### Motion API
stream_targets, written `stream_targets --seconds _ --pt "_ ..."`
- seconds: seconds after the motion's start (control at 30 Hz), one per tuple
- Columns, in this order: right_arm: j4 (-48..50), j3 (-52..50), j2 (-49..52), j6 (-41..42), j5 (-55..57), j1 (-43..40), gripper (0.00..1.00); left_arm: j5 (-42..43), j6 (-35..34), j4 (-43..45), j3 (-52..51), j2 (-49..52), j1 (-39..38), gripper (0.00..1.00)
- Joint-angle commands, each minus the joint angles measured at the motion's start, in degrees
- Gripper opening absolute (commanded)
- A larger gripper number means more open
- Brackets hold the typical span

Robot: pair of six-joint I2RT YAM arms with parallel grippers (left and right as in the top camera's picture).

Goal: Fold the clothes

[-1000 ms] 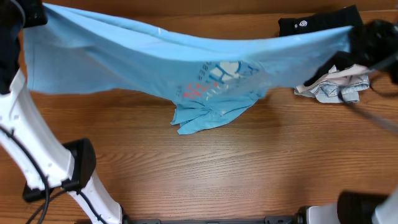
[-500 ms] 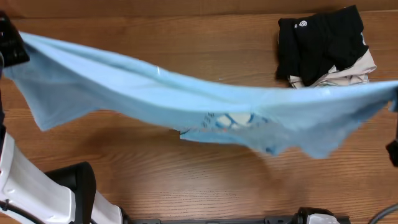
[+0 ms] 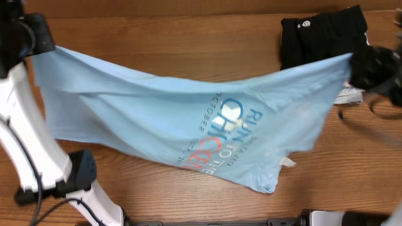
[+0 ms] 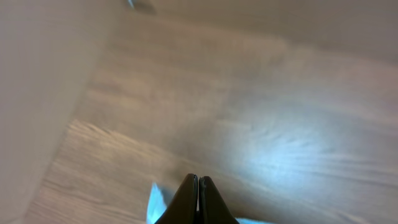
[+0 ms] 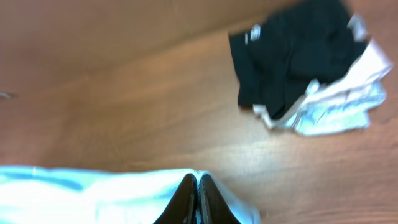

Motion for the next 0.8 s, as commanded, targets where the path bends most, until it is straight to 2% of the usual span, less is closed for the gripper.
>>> stream_targets --seconds 0.0,0.23,0.53,0.57,0.6,0.67,0.7,0.77 --pt "0.79 -2.19 2.97 -0.5 -0.94 -0.33 0.04 -0.55 -0.59 1.05 -3.45 5.95 0.42 0.04" --pt "5.27 -10.16 9.03 -0.46 -0.96 0.35 0.04 2.03 -0.55 3.91 -4.55 21.59 0.26 0.04" --pt "11.3 -19.47 10.8 -0.46 -2.43 0.42 0.04 4.52 -0.59 13.2 -4.55 39.26 0.15 0.04" --pt "11.39 -19.74 10.8 -0.46 -2.4 0.42 0.04 4.57 -0.59 14.32 -4.55 40.24 0.13 0.08" --pt "11.39 -19.82 10.8 -0.46 -2.4 0.42 0.04 4.68 -0.59 15.78 -4.55 41.16 0.11 0.18" --pt "11.56 -19.89 10.8 -0.46 -2.4 0.42 0.04 5.07 -0.57 18.78 -4.55 42.16 -0.02 0.49" --pt "11.58 -19.89 10.8 -0.46 -2.4 0.42 0.04 5.35 -0.57 20.09 -4.52 42.29 -0.07 0.67" --pt "11.56 -19.87 10.8 -0.46 -2.4 0.42 0.04 5.77 -0.61 21.51 -3.91 41.92 -0.09 0.94"
